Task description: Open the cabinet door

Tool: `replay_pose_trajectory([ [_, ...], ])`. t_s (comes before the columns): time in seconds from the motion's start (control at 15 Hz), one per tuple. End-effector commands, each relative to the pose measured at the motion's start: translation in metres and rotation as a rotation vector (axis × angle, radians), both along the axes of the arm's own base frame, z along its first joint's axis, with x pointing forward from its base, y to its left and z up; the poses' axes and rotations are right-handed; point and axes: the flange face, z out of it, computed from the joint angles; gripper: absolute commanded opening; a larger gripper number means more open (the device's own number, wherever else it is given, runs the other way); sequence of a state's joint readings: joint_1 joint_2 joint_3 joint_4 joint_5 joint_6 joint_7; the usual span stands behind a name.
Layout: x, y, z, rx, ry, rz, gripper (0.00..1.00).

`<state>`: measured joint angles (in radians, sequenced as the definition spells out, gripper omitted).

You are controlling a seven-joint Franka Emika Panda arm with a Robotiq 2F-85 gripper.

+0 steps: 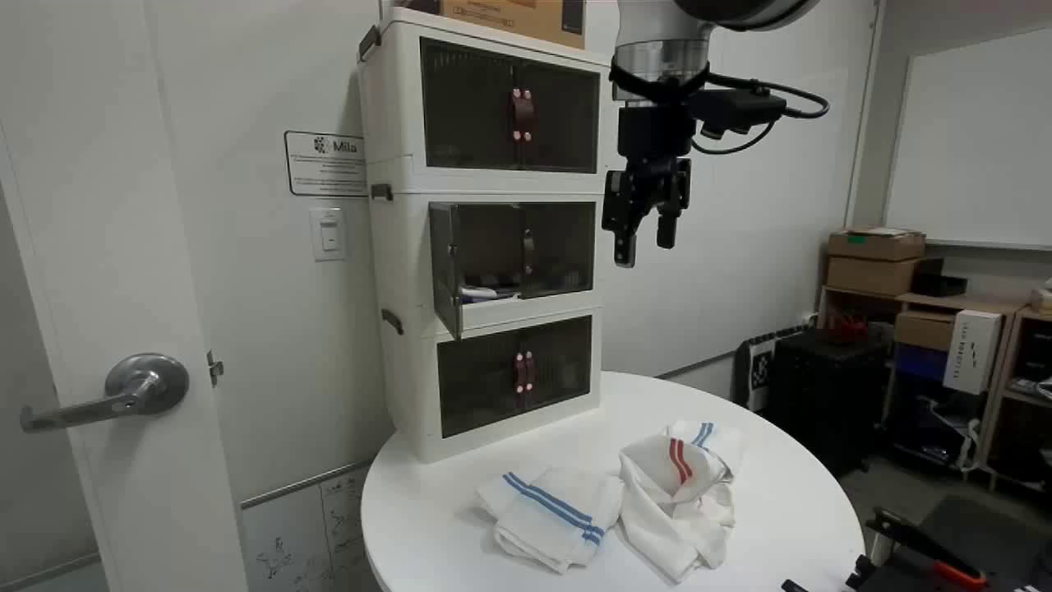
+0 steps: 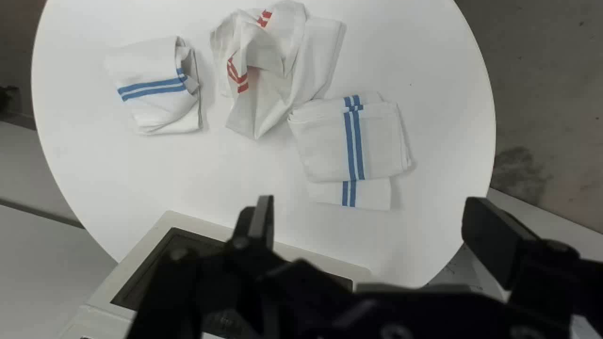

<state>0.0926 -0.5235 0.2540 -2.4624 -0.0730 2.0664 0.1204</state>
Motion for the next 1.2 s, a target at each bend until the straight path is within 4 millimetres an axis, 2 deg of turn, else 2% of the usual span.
replay_pose_trajectory([
  [0.0, 0.0, 0.0, 0.001, 0.0, 0.001, 0.0, 1.0],
  [0.87, 0.0, 0.0, 0.001, 0.0, 0.001, 0.0, 1.0],
  [1.0, 0.0, 0.015, 0.0, 0.045, 0.026, 0.011, 1.0],
  [1.13, 0.008, 0.03, 0.002, 0.141, 0.058, 0.103, 1.0],
])
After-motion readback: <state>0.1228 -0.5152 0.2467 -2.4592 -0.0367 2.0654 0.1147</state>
